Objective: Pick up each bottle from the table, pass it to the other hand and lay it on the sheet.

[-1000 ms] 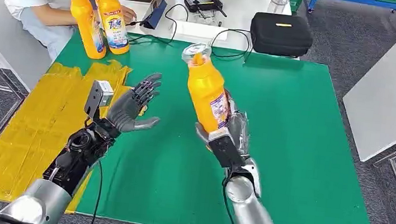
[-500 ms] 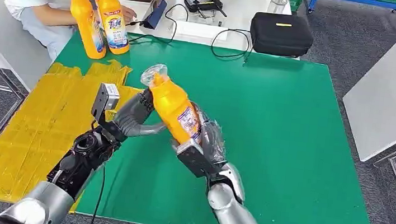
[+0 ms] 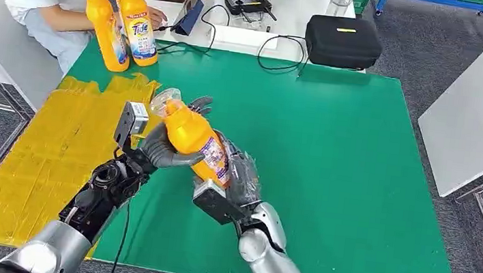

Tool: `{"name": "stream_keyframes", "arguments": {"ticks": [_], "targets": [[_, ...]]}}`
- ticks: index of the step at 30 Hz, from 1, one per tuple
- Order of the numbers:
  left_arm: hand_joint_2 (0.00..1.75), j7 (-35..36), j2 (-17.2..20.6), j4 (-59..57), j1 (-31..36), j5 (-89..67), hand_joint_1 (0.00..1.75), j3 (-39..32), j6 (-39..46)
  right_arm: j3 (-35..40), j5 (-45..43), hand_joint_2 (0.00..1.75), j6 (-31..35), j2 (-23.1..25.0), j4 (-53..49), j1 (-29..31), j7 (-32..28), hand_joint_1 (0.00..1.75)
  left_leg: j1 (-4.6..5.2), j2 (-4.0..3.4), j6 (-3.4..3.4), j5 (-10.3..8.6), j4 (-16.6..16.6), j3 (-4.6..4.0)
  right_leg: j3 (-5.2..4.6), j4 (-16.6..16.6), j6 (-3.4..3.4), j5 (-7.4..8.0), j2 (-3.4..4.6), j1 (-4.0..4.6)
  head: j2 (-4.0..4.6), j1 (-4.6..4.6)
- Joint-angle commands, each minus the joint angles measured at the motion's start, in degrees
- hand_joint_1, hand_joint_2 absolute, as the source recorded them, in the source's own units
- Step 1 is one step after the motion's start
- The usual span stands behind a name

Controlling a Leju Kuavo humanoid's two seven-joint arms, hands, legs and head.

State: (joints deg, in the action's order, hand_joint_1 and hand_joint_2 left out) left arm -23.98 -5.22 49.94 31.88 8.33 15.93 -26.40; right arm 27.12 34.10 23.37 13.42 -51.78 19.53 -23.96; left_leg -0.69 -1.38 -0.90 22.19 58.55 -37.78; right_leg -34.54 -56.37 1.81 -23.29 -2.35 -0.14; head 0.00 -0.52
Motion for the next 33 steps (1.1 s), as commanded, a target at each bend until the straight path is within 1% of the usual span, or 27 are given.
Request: {"name": "stream_keyframes", "arguments": {"ticks": [1, 3, 5, 7, 8, 9, 11, 12, 17, 18, 24, 25, 27, 28, 33], "targets": [[1.75, 0.36, 0.41, -4.56, 3.14, -0.15, 0.0, 2.34, -0.07, 2.62, 0.28, 1.75, -0.11, -0.02, 4.75, 2.91, 0.05, 1.75, 0.02, 0.1, 0.03, 0.08, -0.04, 0.27, 0.26, 0.01, -0.04, -0.11, 0.18, -0.05, 0.0, -0.02], [1.75, 0.2, 0.34, -5.15, 3.54, 0.28, 0.0, 2.59, -0.36, 3.8, 2.08, 1.75, 0.97, -0.21, 5.09, 3.22, 0.59, 1.75, 0.0, 0.07, 0.02, 0.05, -0.02, 0.15, 0.15, 0.01, -0.03, -0.06, 0.13, -0.02, 0.0, 0.0], [1.75, 0.01, 0.15, -5.56, 3.99, 0.69, 0.0, 2.73, -0.4, 4.32, 2.67, 1.75, 1.22, -0.09, 5.89, 3.55, 1.02, 1.75, 0.03, 0.13, 0.03, 0.09, -0.04, 0.29, 0.29, -0.01, -0.04, -0.13, 0.19, -0.08, 0.0, 0.0], [1.75, 0.07, -0.2, -5.45, 3.97, 1.01, 0.0, 2.53, -0.09, 4.32, 2.59, 1.75, 1.34, 0.02, 6.24, 3.52, 1.1, 1.75, 0.0, 0.08, 0.02, 0.05, -0.02, 0.15, 0.15, 0.01, -0.03, -0.06, 0.12, -0.02, 0.0, 0.0], [1.75, 0.07, -0.3, -5.37, 3.91, 1.14, 0.42, 2.42, 0.04, 4.33, 2.58, 1.75, 1.42, 0.03, 6.3, 3.49, 1.09, 1.75, -0.01, 0.08, 0.02, 0.03, -0.02, 0.12, 0.12, 0.01, -0.02, -0.05, 0.09, -0.01, 0.0, 0.0], [1.75, 0.28, -0.7, -5.17, 3.69, 1.57, 1.75, 1.87, 0.81, 4.34, 2.49, 1.75, 1.53, -0.01, 6.36, 3.4, 1.1, 1.75, 0.0, 0.14, 0.02, 0.07, -0.02, 0.22, 0.24, 0.01, -0.03, -0.11, 0.12, -0.03, 0.0, 0.0], [1.75, 0.47, -0.81, -4.9, 3.53, 1.91, 1.75, 1.76, 0.86, 4.38, 2.45, 1.75, 1.51, -0.07, 6.32, 3.34, 1.09, 1.75, -0.01, 0.1, 0.01, 0.03, -0.01, 0.09, 0.1, 0.02, -0.02, -0.05, 0.06, -0.01, 0.0, 0.0], [1.75, 0.46, -0.88, -4.83, 3.46, 2.04, 1.75, 1.59, 1.01, 4.34, 2.37, 1.75, 1.4, -0.12, 6.3, 3.32, 1.13, 1.75, 0.01, 0.16, 0.02, 0.07, -0.03, 0.23, 0.23, 0.01, -0.03, -0.11, 0.1, -0.05, 0.0, -0.02], [1.75, 0.78, -1.07, -4.94, 3.63, 2.51, 1.75, 1.24, 1.2, 4.11, 2.06, 1.75, 1.12, -0.14, 6.2, 3.4, 1.2, 1.75, -0.02, 0.11, 0.01, 0.03, -0.01, 0.09, 0.1, 0.02, -0.02, -0.05, 0.04, 0.0, 0.0, -0.02], [1.75, 0.83, -1.14, -5.0, 3.67, 2.58, 1.75, 1.18, 1.25, 4.09, 2.03, 1.75, 1.12, -0.12, 6.23, 3.39, 1.22, 1.75, 0.01, 0.2, 0.02, 0.08, -0.03, 0.24, 0.25, 0.01, -0.03, -0.13, 0.08, -0.05, 0.0, 0.0], [1.75, 0.86, -1.28, -5.17, 3.75, 3.02, 1.75, 0.79, 1.51, 3.77, 1.57, 1.75, 0.99, -0.1, 6.18, 3.29, 1.22, 1.75, -0.04, 0.08, 0.02, 0.03, 0.0, 0.08, 0.09, 0.03, -0.02, -0.04, 0.05, 0.02, 0.0, 0.0], [1.75, 0.86, -1.28, -5.17, 3.75, 3.02, 1.75, 0.79, 1.51, 3.77, 1.57, 1.75, 0.99, -0.1, 6.18, 3.29, 1.22, 1.75, 0.0, 0.17, 0.02, 0.08, -0.03, 0.25, 0.26, 0.02, -0.04, -0.13, 0.1, -0.04, 0.0, -0.02], [1.75, 0.9, -1.28, -5.03, 3.73, 3.08, 1.75, 0.67, 1.68, 3.65, 1.38, 1.75, 0.93, -0.18, 5.99, 3.23, 1.2, 1.75, -0.02, 0.12, 0.01, 0.04, -0.01, 0.13, 0.13, 0.02, -0.02, -0.07, 0.06, -0.01, 0.0, 0.0], [1.75, 0.9, -1.29, -5.01, 3.75, 3.12, 1.75, 0.58, 1.78, 3.6, 1.31, 1.75, 0.89, -0.21, 5.95, 3.21, 1.21, 1.75, 0.01, 0.2, 0.01, 0.08, -0.02, 0.23, 0.25, 0.01, -0.03, -0.13, 0.07, -0.05, 0.0, -0.02], [1.75, 1.07, -1.33, -4.95, 3.74, 3.26, 1.75, 0.3, 2.11, 3.42, 1.13, 1.75, 1.13, -0.25, 5.38, 2.91, 0.9, 1.75, -0.02, 0.13, 0.01, 0.04, -0.01, 0.12, 0.13, 0.02, -0.02, -0.07, 0.05, -0.01, 0.0, 0.0]]}}
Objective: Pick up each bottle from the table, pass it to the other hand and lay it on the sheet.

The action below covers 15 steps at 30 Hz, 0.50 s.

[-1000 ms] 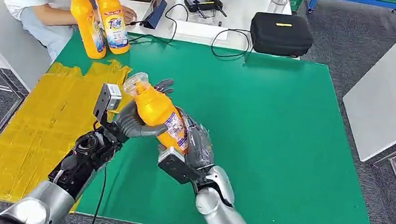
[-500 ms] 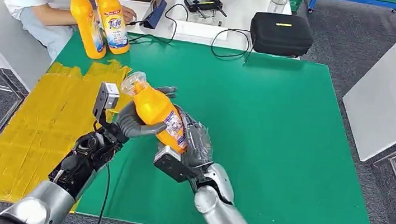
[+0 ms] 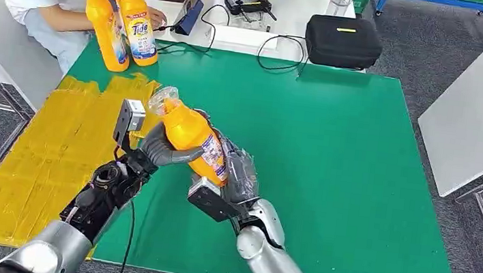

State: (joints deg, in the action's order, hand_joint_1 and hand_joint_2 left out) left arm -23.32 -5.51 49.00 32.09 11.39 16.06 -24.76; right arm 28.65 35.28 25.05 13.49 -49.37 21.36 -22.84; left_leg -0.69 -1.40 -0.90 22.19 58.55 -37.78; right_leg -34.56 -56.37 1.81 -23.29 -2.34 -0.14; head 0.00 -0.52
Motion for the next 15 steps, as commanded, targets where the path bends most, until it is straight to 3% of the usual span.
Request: {"name": "stream_keyframes", "arguments": {"ticks": [1, 10, 11, 12, 15], "targets": [[1.75, 0.41, -1.05, -4.01, 3.53, 0.2, 1.75, 0.17, 0.47, 1.89, -0.05, 1.75, -0.55, -0.32, 2.98, 1.08, -0.22, 1.75, 0.02, 0.21, 0.02, 0.08, -0.03, 0.23, 0.27, 0.0, -0.03, -0.14, 0.07, -0.06, 0.0, 0.0], [1.75, 0.41, -1.05, -4.01, 3.53, 0.2, 1.75, 0.17, 0.47, 1.89, -0.05, 1.75, -0.55, -0.32, 2.98, 1.08, -0.22, 1.75, 0.0, 0.12, 0.01, 0.03, -0.01, 0.1, 0.13, 0.01, -0.02, -0.06, 0.05, -0.02, 0.0, 0.0], [1.75, 0.43, -1.04, -4.04, 3.53, 0.23, 1.75, 0.07, 0.59, 1.91, 0.03, 1.75, -0.04, -0.33, 2.48, 0.87, -0.54, 1.54, 0.0, 0.18, 0.01, 0.06, -0.02, 0.18, 0.22, 0.0, -0.03, -0.1, 0.06, -0.03, 0.0, 0.0], [1.75, 0.43, -1.06, -4.12, 3.6, 0.24, 1.75, -0.09, 0.85, 1.75, -0.02, 1.75, 0.71, -0.37, 1.58, 0.48, -0.94, 0.0, -0.02, 0.15, 0.02, 0.05, -0.01, 0.13, 0.17, 0.02, -0.03, -0.07, 0.05, 0.0, 0.0, 0.0], [1.75, 0.34, -0.91, -4.08, 3.61, -0.07, 1.75, -0.72, 2.38, 1.83, -0.07, 1.75, 2.12, -1.17, -4.23, -1.48, -1.62, 0.0, 0.0, 0.14, 0.02, 0.05, -0.01, 0.12, 0.15, -0.01, -0.02, -0.09, 0.06, -0.03, 0.0, -0.02]]}}
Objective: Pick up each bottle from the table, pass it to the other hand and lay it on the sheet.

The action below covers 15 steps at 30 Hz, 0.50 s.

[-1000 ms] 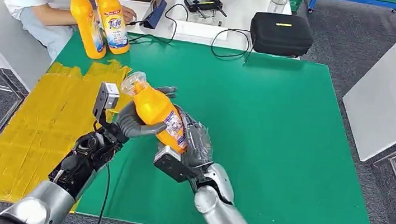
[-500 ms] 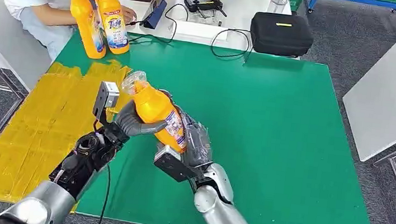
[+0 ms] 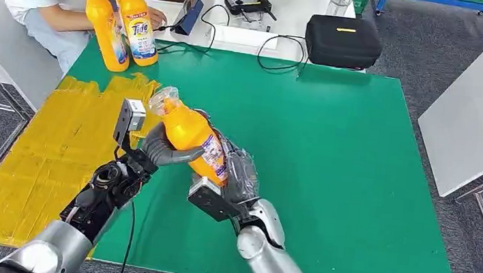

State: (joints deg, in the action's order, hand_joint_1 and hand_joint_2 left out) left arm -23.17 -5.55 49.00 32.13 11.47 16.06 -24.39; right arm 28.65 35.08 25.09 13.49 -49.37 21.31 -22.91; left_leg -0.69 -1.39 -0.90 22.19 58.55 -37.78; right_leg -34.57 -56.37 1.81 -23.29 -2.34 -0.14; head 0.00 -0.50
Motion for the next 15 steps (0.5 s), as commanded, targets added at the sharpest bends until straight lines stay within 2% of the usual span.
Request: {"name": "stream_keyframes", "arguments": {"ticks": [1, 7, 10, 12, 15], "targets": [[1.75, 0.28, -0.71, -4.08, 3.61, -0.24, 1.75, -1.03, 2.73, 2.04, 0.28, 1.75, 2.45, -1.77, -7.45, -2.42, -1.73, 0.0, -0.02, 0.12, 0.01, 0.03, 0.0, 0.06, 0.1, 0.01, -0.02, -0.06, 0.04, 0.0, 0.0, -0.02], [1.75, -1.48, 0.76, -2.57, 3.23, -5.62, 1.75, -2.84, 9.91, 2.46, -0.23, 1.75, 2.62, -6.37, -27.93, -8.88, -0.9, 0.0, 0.01, 0.14, 0.0, 0.03, 0.01, -0.02, 0.05, -0.01, -0.01, -0.05, 0.02, -0.02, 0.0, -0.02], [1.75, -2.68, 1.39, -1.38, 2.95, -10.25, 1.75, -4.12, 13.72, 1.69, -1.93, 1.75, 1.86, -8.1, -34.53, -10.86, -1.34, 0.0, 0.05, 0.03, 0.03, 0.12, 0.01, 0.16, 0.14, -0.06, -0.05, -0.14, 0.21, -0.08, 0.0, -0.11], [1.75, -2.7, 1.66, -0.72, 2.75, -11.05, 1.75, -5.55, 14.71, 1.08, -4.13, 1.75, 0.44, -9.37, -38.27, -11.91, -1.6, 0.0, 0.0, 0.21, 0.02, 0.03, 0.0, -0.02, 0.02, 0.0, -0.01, -0.08, -0.06, -0.02, 0.0, -0.04], [1.75, -2.62, 1.81, -0.14, 2.26, -11.8, 1.75, -6.93, 15.41, -0.64, -4.82, 1.75, 0.76, -10.16, -41.71, -13.59, -1.61, 0.0, 0.02, 0.26, 0.0, 0.12, 0.01, 0.11, 0.2, 0.0, 0.0, -0.17, -0.03, -0.05, 0.0, -0.02]]}}
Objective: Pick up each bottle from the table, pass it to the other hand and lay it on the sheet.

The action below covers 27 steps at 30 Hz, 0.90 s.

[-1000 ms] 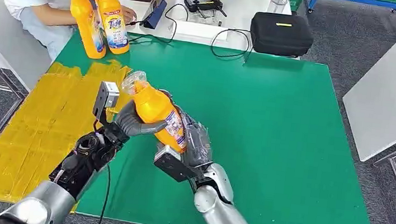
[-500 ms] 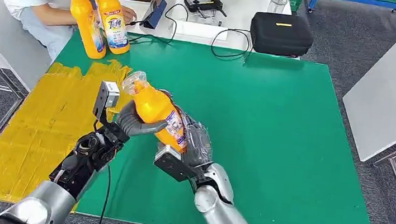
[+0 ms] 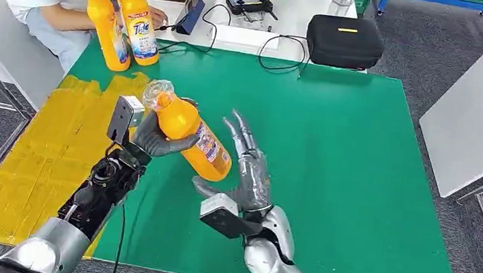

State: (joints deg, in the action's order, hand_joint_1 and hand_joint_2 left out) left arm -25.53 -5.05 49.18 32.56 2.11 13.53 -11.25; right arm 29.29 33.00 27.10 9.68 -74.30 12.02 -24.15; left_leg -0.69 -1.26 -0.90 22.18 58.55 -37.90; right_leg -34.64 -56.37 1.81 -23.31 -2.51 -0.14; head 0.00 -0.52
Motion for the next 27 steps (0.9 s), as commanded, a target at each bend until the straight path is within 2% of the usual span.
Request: {"name": "stream_keyframes", "arguments": {"ticks": [1, 2, 4, 5, 6, 15, 18, 22, 25, 27], "targets": [[1.75, -0.58, 1.24, -0.03, 1.62, -3.93, 1.75, -4.99, 3.13, -1.88, -3.38, 1.75, -1.71, -6.5, -17.33, -4.68, -0.51, 0.0, 0.04, 0.07, -0.01, 0.1, -0.01, 0.17, 0.18, 0.0, 0.0, -0.1, 0.18, -0.07, 0.0, -0.04], [1.75, -0.83, 1.33, 0.17, 1.58, -5.21, 1.75, -4.97, 4.4, -2.13, -3.65, 1.75, -1.83, -6.56, -17.55, -4.84, -0.59, 0.0, 0.01, 0.07, 0.0, 0.07, -0.01, 0.12, 0.14, 0.02, 0.0, -0.07, 0.12, -0.04, 0.0, 0.0], [1.75, -0.93, 1.66, 1.79, 1.36, -16.72, 1.75, -3.37, 17.5, -3.2, -4.14, 1.75, -1.54, -6.66, -19.47, -6.0, -1.02, 0.0, 0.01, 0.14, 0.0, 0.07, 0.0, 0.13, 0.16, 0.02, -0.01, -0.08, 0.09, -0.04, 0.0, 0.0], [1.75, -0.79, 1.51, 2.29, 1.33, -18.44, 1.75, -3.8, 18.33, -3.5, -4.43, 1.75, -1.77, -6.91, -20.38, -6.36, -0.99, 0.0, 0.04, 0.25, 0.0, 0.11, -0.01, 0.23, 0.29, 0.01, -0.02, -0.16, 0.08, -0.08, 0.0, 0.0], [1.75, 0.93, 2.13, 2.92, 1.22, -27.2, 1.75, -2.48, 26.22, -4.29, -5.07, 1.75, -1.81, -7.01, -21.73, -6.89, -0.81, 0.0, 0.03, 0.21, 0.0, 0.09, -0.01, 0.17, 0.21, 0.01, -0.02, -0.11, 0.09, -0.07, 0.0, 0.0], [1.75, 1.05, 2.23, 3.12, 1.05, -28.27, 1.75, -2.81, 26.0, -4.61, -5.42, 1.75, -2.2, -7.09, -22.13, -6.94, -0.57, 0.0, 0.01, 0.1, 0.01, 0.08, -0.01, 0.13, 0.16, 0.03, -0.02, -0.06, 0.16, -0.03, 0.0, 0.0], [1.75, 3.78, 4.66, 1.68, 1.43, -44.44, 1.75, -0.88, 35.3, -5.93, -7.42, 1.75, -3.11, -7.76, -23.83, -7.4, -0.71, 0.0, 0.02, 0.12, 0.01, 0.09, -0.02, 0.18, 0.21, 0.03, -0.02, -0.08, 0.16, -0.05, 0.0, 0.0], [1.75, 7.11, 8.3, -3.18, 2.64, -61.82, 1.75, 1.26, 39.18, -8.14, -9.9, 1.75, -4.65, -9.3, -27.0, -8.62, -1.34, 0.0, 0.03, 0.07, 0.02, 0.08, -0.05, 0.19, 0.19, 0.03, -0.03, -0.06, 0.19, -0.06, 0.0, 0.0], [1.75, 9.3, 10.12, -6.4, 3.68, -69.8, 1.75, 2.7, 39.96, -9.34, -10.64, 1.75, -4.81, -10.02, -28.6, -9.34, -1.84, 0.0, 0.01, 0.12, 0.02, 0.07, -0.05, 0.21, 0.21, 0.04, -0.04, -0.08, 0.13, -0.05, 0.0, 0.0], [1.75, 9.3, 10.12, -6.4, 3.68, -69.8, 1.75, 2.7, 39.96, -9.34, -10.64, 1.75, -4.81, -10.02, -28.6, -9.34, -1.84, 0.0, 0.04, 0.17, 0.02, 0.08, -0.05, 0.22, 0.23, 0.03, -0.03, -0.1, 0.11, -0.07, 0.0, -0.02]]}}
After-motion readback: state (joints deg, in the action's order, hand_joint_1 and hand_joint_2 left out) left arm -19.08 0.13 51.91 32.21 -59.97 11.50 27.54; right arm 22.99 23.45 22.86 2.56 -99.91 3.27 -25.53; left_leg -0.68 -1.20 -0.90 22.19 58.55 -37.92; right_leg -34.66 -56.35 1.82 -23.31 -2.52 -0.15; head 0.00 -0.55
